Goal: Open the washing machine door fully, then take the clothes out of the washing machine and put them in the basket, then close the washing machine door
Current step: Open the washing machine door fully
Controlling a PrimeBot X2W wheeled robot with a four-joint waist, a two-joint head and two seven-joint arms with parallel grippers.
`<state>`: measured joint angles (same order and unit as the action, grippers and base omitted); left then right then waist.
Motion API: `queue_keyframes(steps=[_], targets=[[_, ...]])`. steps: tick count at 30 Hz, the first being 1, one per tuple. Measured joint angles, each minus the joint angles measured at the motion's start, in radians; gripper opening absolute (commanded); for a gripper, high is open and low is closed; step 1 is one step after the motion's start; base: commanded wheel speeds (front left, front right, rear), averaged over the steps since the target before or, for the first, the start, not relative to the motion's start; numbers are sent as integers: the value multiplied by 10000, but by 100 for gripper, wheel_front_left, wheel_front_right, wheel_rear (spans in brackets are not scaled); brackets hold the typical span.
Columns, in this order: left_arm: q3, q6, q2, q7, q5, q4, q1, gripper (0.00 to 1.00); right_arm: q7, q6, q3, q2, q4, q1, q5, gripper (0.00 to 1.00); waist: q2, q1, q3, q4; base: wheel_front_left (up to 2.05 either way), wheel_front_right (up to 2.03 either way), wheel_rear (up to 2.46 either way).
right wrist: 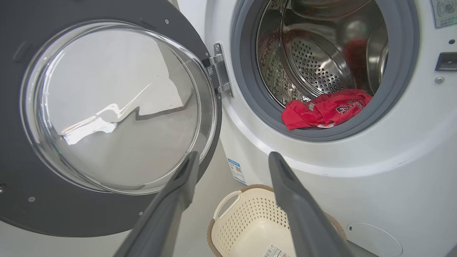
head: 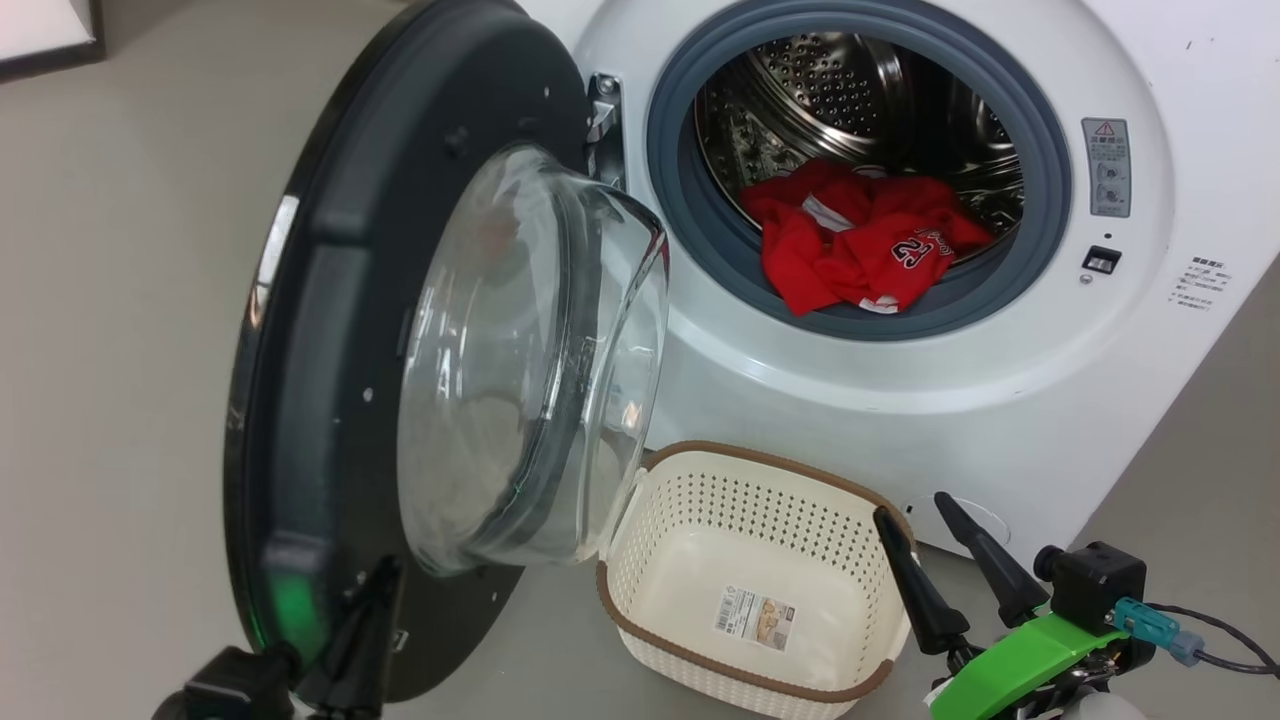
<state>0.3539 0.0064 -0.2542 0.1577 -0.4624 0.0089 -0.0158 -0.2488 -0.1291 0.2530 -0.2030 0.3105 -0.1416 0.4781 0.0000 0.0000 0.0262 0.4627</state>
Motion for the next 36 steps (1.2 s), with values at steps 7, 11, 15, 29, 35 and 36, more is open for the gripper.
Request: queue_keyframes(steps=[7,11,15,29,35,36], targets=[[-535,71,-309,-345,-408,343,326,0,0,0,-10,82,0,-1,0,100,0,0,-123,92,0,0,0],[-807,52,-552,-424,-604,826,662,0,0,0,-15,98,0,-2,0,100,0,0,-215,123,0,0,0],[-966,44,-780,-510,-617,1246,974,0,0,0,-19,104,0,-5,0,100,0,0,-289,153,0,0,0],[-1327,-477,-1400,-669,-782,3724,2752,0,0,0,-4,58,-27,-276,-2,100,0,0,-860,173,0,0,0],[-1348,-660,-1559,-581,-773,4930,3560,0,0,0,21,27,-6,-334,-2,100,1,0,-1127,122,0,0,0],[-1346,-725,-1588,-579,-773,5135,3721,0,0,0,23,21,-4,-393,-2,100,0,0,-1163,116,0,0,0]])
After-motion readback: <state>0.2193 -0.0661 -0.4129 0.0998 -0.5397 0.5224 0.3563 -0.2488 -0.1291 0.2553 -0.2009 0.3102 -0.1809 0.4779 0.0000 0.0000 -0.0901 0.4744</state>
